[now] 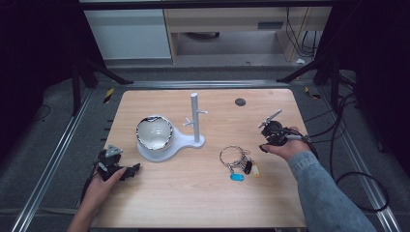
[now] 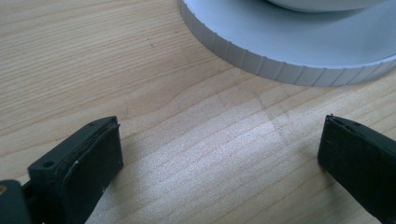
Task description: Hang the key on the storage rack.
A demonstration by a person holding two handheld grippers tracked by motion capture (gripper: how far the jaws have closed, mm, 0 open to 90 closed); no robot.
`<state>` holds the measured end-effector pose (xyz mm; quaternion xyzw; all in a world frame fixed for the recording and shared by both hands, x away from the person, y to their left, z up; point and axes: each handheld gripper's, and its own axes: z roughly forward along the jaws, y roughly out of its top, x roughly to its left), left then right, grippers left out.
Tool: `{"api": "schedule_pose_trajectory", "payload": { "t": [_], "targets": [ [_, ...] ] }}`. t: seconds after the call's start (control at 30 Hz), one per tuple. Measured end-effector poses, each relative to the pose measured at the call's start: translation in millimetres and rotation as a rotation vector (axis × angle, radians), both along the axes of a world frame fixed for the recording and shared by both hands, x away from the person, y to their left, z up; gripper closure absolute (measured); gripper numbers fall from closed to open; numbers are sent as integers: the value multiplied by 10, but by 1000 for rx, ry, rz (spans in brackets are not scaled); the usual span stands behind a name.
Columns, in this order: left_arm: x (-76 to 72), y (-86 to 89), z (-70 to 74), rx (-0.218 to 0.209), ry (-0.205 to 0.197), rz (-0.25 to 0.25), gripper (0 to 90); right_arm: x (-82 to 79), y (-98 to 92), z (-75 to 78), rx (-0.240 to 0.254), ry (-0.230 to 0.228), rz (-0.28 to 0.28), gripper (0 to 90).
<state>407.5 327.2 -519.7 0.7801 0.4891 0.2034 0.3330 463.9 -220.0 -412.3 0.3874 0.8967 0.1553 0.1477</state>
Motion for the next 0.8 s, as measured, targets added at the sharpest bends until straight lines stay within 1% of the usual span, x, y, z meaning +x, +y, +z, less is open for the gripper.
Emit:
{"api": "schedule_pose_trajectory", "payload": {
  "t": [0.03, 0.07, 0.13, 0.2, 0.23, 0.33, 0.4, 0.53, 0.63, 0.8],
  "targets": [
    [0, 0, 0, 0, 0, 0, 0, 12, 33, 8, -9, 15, 12, 565],
    [0, 0, 0, 0, 0, 0, 0, 30, 78, 13, -24, 26, 35, 580],
    [0, 0, 0, 0, 0, 0, 0, 71, 162, 10, -40, 47, 78, 614],
    [0, 0, 0, 0, 0, 0, 0, 109, 216, -4, -49, 65, 96, 636],
    [0, 0, 0, 0, 0, 0, 0, 140, 262, -19, -59, 80, 115, 648],
    [0, 0, 0, 0, 0, 0, 0, 202, 347, -50, -80, 106, 145, 684],
    [0, 0, 0, 0, 0, 0, 0, 246, 398, -85, -94, 123, 175, 704],
    [0, 0, 0, 0, 0, 0, 0, 289, 469, -164, -100, 156, 197, 718],
    [0, 0, 0, 0, 0, 0, 0, 318, 509, -233, -112, 171, 217, 719],
    [0, 0, 0, 0, 0, 0, 0, 353, 548, -331, -127, 198, 234, 726]
  ]
}}
